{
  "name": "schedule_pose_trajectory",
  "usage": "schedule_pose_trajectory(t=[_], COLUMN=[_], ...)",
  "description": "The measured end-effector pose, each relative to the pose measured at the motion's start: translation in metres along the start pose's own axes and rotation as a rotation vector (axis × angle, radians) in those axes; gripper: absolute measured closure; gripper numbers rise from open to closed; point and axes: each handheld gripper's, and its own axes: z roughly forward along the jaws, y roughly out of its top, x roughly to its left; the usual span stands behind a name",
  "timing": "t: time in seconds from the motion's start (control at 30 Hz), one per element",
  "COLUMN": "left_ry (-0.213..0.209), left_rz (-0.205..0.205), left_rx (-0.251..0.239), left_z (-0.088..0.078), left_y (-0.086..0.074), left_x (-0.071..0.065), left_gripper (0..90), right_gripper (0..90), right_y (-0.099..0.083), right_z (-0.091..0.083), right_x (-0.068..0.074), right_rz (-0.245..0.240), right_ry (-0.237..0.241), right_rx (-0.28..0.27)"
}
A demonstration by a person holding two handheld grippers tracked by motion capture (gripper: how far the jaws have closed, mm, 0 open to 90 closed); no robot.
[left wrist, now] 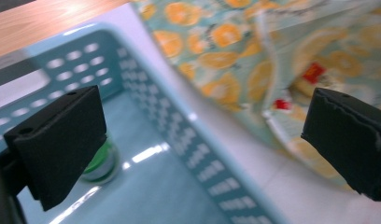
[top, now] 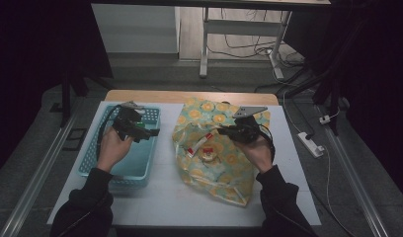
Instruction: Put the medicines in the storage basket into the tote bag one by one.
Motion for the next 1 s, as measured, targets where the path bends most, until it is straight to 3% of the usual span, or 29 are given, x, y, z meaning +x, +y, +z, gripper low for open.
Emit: schedule_pose_trajectory(t=[0.2, 0.53, 0.77, 1.0], left_ry=[0.026, 0.065, 0.127, 0.104], left_rz=[-0.032, -0.095, -0.085, -0.090], left_rx=[0.003, 0.051, 0.138, 0.167], left_z=[0.006, 0.022, 0.037, 0.044], left_y=[-0.007, -0.012, -0.014, -0.016], left_x=[0.018, 0.042, 0.047, 0.052], left_gripper=[0.0, 0.0, 0.1, 0.2], right_gripper=[89.8, 89.9, 89.9, 89.9], right_y=[0.000, 0.000, 0.000, 0.000], right_z=[0.000, 0.000, 0.000, 0.001], right_x=[0.000, 0.000, 0.000, 0.001], right_rz=[0.000, 0.000, 0.001, -0.001], right_ry=[-0.001, -0.001, 0.001, 0.002], right_rx=[0.001, 0.000, 0.002, 0.003])
